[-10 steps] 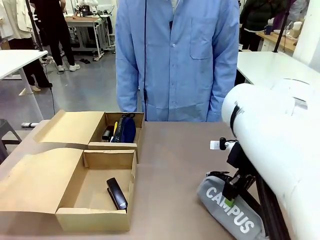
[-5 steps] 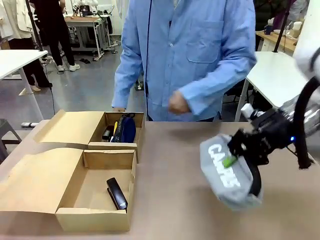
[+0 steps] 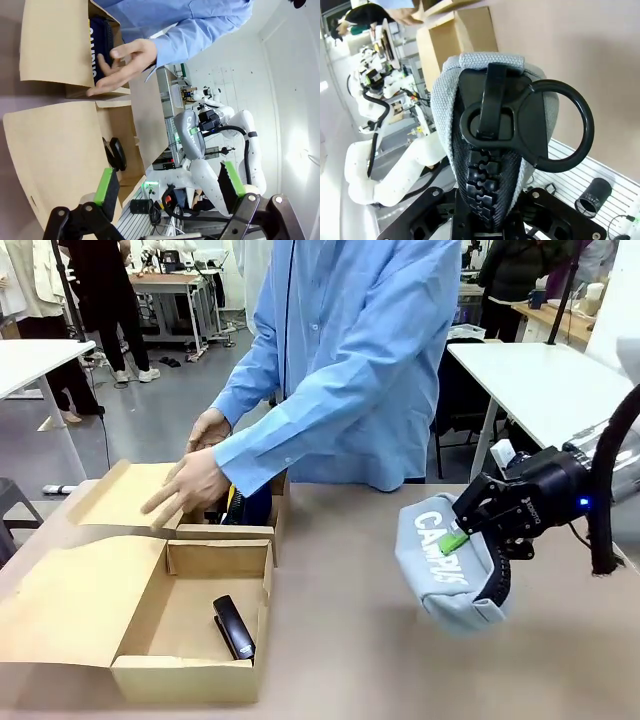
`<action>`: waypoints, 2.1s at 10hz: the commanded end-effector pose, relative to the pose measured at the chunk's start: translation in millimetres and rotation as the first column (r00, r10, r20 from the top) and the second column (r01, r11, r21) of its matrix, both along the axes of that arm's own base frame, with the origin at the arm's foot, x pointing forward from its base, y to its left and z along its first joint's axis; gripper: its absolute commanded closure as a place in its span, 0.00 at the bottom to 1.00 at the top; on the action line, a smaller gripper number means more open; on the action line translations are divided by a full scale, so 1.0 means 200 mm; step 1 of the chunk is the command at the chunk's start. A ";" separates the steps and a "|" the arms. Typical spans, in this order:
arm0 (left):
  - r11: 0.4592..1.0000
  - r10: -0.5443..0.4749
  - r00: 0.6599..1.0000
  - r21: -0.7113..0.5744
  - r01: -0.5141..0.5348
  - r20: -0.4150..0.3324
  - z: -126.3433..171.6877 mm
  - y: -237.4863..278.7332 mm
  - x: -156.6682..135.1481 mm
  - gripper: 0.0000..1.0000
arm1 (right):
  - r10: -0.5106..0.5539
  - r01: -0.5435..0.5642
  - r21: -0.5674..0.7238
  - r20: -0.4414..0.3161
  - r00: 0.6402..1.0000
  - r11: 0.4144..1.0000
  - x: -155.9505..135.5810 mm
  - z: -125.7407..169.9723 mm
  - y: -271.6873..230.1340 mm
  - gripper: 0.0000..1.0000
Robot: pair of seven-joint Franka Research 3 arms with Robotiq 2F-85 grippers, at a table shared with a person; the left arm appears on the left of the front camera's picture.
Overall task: Place items inside the box.
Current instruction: Pick up a Pencil pouch or Stapler and place it inside the Mailer Box closest to the robot.
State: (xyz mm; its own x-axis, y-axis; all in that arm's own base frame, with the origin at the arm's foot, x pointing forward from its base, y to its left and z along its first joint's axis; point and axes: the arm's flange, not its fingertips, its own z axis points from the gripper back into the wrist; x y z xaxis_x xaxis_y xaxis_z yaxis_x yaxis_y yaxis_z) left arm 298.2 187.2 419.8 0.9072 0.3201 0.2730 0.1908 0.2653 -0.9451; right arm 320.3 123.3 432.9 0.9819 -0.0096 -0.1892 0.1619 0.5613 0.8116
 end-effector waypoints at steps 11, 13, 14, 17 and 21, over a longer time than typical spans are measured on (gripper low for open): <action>1.000 0.000 1.000 -0.011 0.000 0.026 0.01 0.00 -0.01 0.00 | -0.121 0.152 -0.168 0.183 0.976 0.974 -0.27 0.11 -0.20 0.93; 1.000 0.000 1.000 -0.011 0.000 0.026 0.01 0.00 -0.01 0.00 | -0.203 0.250 -0.219 0.217 0.955 0.943 -0.29 0.07 -0.24 0.93; 1.000 0.000 1.000 -0.011 0.000 0.026 0.01 0.00 -0.01 0.00 | -0.229 0.273 -0.193 0.222 0.948 0.942 -0.27 0.08 -0.22 0.93; 1.000 0.000 1.000 -0.011 0.000 0.026 0.01 0.00 -0.01 0.00 | -0.181 0.225 -0.203 0.213 0.960 0.953 -0.05 0.28 -0.29 0.93; 1.000 0.000 1.000 -0.011 0.000 0.026 0.01 0.00 -0.01 0.00 | -0.097 0.151 -0.222 0.236 0.967 0.963 -0.03 0.31 -0.12 0.93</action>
State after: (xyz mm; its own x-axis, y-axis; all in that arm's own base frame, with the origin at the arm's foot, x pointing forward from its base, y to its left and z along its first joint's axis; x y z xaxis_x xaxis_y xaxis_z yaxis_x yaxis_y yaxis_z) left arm 297.8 187.6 420.0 0.9066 0.3213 0.2736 0.1911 0.2655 -0.9450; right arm 311.9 89.9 490.0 0.9870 -0.1511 0.0540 0.0728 0.7218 0.6882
